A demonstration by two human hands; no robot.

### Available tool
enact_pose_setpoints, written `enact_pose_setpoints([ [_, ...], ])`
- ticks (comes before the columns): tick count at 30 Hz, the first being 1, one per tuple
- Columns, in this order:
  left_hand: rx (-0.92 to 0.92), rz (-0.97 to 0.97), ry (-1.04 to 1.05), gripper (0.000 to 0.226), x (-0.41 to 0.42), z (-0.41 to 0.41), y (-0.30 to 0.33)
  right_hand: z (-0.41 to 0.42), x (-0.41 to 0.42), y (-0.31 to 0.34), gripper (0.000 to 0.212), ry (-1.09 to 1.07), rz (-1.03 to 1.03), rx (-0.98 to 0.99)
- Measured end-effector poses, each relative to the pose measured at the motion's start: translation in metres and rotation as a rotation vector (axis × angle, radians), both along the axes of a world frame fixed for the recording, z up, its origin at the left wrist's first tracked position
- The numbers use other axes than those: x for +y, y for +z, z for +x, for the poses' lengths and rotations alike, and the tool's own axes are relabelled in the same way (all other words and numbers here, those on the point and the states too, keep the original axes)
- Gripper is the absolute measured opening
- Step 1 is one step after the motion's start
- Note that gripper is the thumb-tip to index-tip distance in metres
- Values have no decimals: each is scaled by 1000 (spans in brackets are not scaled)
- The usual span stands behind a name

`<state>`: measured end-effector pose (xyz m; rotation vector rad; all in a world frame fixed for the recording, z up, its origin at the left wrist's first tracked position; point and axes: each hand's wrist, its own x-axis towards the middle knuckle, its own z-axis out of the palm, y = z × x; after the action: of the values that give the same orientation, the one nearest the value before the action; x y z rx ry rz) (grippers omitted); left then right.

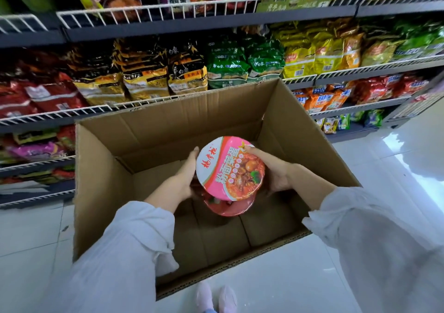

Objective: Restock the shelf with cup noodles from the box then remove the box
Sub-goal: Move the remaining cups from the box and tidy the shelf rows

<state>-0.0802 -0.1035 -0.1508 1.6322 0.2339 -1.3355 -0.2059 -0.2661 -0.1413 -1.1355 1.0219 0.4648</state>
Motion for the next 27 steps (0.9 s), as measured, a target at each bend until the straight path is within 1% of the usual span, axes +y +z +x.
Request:
enact_pose_setpoints([
  [3,-8,-80,62,63,7,5,30,-2,0,27,75,28,-52,-84],
  [5,-67,-104,99,65,18,7,55,0,3,51,76,58,-122,-136],
  [7,-168,-120,114,67,29,9,79,6,13,79,76,56,-214,-180],
  [9,-279,-164,119,65,44,11,110,15,29,108,80,49,-301,-242],
  [14,-465,-302,193,60,84,38,182,44,78,190,88,31,-502,-416],
  [17,-594,-337,225,72,117,65,214,71,118,236,82,38,-575,-544],
  [18,-628,-343,245,72,132,73,224,82,131,249,81,55,-601,-579],
  [20,-669,-345,287,70,167,91,240,106,160,267,83,93,-592,-606],
  [22,-694,-336,298,74,208,112,252,132,196,279,85,118,-509,-593],
  [24,-729,-338,315,75,253,132,260,162,233,284,96,141,-452,-613],
  [26,-768,-356,379,65,299,152,268,196,271,284,102,163,-383,-647],
  [27,-781,-356,412,57,321,161,271,214,293,283,100,170,-345,-659],
])
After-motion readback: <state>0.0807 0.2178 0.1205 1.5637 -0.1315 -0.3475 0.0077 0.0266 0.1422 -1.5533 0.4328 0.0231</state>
